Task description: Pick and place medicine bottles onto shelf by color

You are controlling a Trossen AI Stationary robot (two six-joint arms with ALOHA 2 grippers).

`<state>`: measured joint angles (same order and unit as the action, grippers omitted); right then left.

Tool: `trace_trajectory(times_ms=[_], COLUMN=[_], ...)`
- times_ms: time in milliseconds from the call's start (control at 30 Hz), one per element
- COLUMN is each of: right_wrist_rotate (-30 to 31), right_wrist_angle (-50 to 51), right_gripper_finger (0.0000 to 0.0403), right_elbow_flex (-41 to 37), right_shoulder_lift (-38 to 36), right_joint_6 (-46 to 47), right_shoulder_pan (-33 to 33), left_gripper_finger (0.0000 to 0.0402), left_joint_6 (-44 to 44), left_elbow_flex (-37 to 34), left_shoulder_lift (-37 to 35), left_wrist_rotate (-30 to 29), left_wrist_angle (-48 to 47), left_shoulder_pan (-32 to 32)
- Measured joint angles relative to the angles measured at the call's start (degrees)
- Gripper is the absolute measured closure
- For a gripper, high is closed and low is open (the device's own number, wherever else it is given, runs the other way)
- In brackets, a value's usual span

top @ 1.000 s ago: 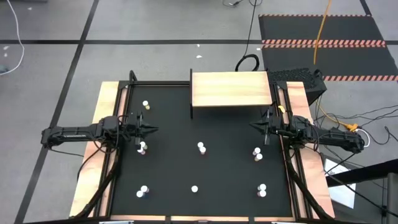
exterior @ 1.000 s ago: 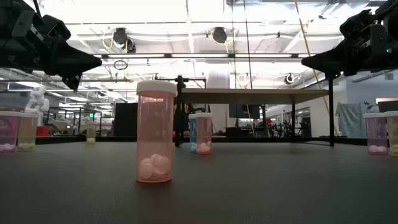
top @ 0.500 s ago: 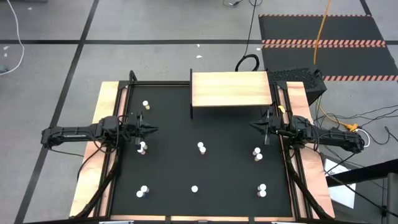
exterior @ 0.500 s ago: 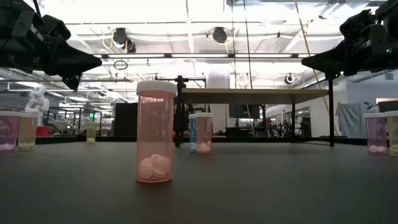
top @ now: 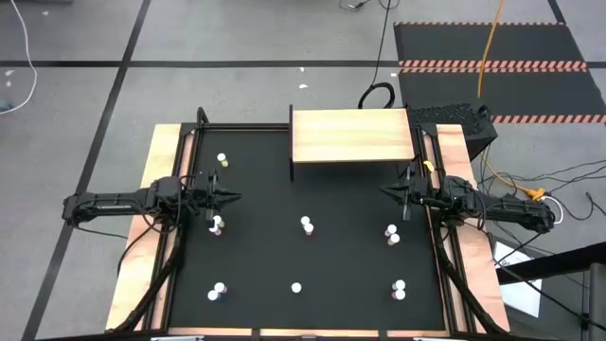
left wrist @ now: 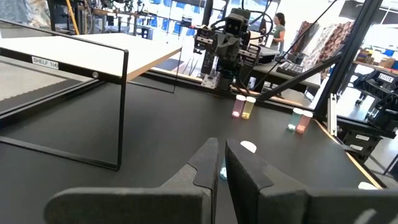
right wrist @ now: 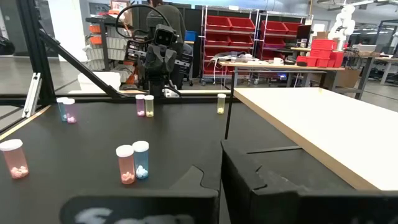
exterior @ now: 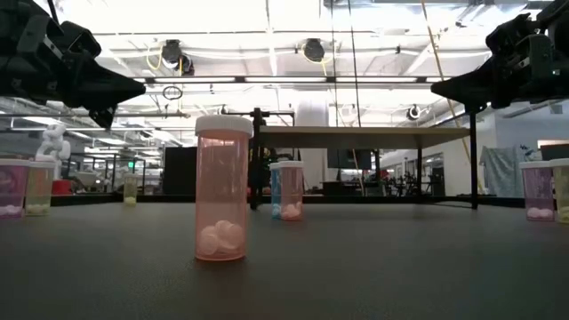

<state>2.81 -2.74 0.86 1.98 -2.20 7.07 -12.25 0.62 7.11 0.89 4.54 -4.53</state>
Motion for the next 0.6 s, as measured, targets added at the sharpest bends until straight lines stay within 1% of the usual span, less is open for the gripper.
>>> trace_trajectory(times_ms=[133, 200, 267, 333, 400, 467, 600], right_wrist_rotate=[0.0, 0.8, 5.7, 11.2, 15.2, 16.9, 16.6], right_wrist_angle=[0.0, -0.1, -0.9, -1.5, -2.1, -2.9, -3.1], right_gripper_finger=[0.0403, 0.0403, 0.0403, 0.0403, 0.0403, 0.0403, 0.0403], right_elbow_flex=[0.0, 0.0, 0.0, 0.0, 0.0, 0.0, 0.0], right_shoulder_lift=[0.0, 0.0, 0.0, 0.0, 0.0, 0.0, 0.0], right_joint_6=[0.0, -2.0, -4.6, -4.5, -4.5, -4.6, -4.6], right_shoulder_pan=[0.0, 0.0, 0.0, 0.0, 0.0, 0.0, 0.0], left_gripper_finger=[0.0371, 0.0371, 0.0371, 0.0371, 0.0371, 0.0371, 0.0371], left_joint_6=[0.0, 0.0, 0.0, 0.0, 0.0, 0.0, 0.0], left_elbow_flex=[0.0, 0.0, 0.0, 0.0, 0.0, 0.0, 0.0], left_shoulder_lift=[0.0, 0.0, 0.0, 0.0, 0.0, 0.0, 0.0], left_wrist_rotate=[0.0, 0.0, 0.0, 0.0, 0.0, 0.0, 0.0], left_wrist_angle=[0.0, 0.0, 0.0, 0.0, 0.0, 0.0, 0.0], left_shoulder_pan=[0.0, 0.0, 0.0, 0.0, 0.0, 0.0, 0.0])
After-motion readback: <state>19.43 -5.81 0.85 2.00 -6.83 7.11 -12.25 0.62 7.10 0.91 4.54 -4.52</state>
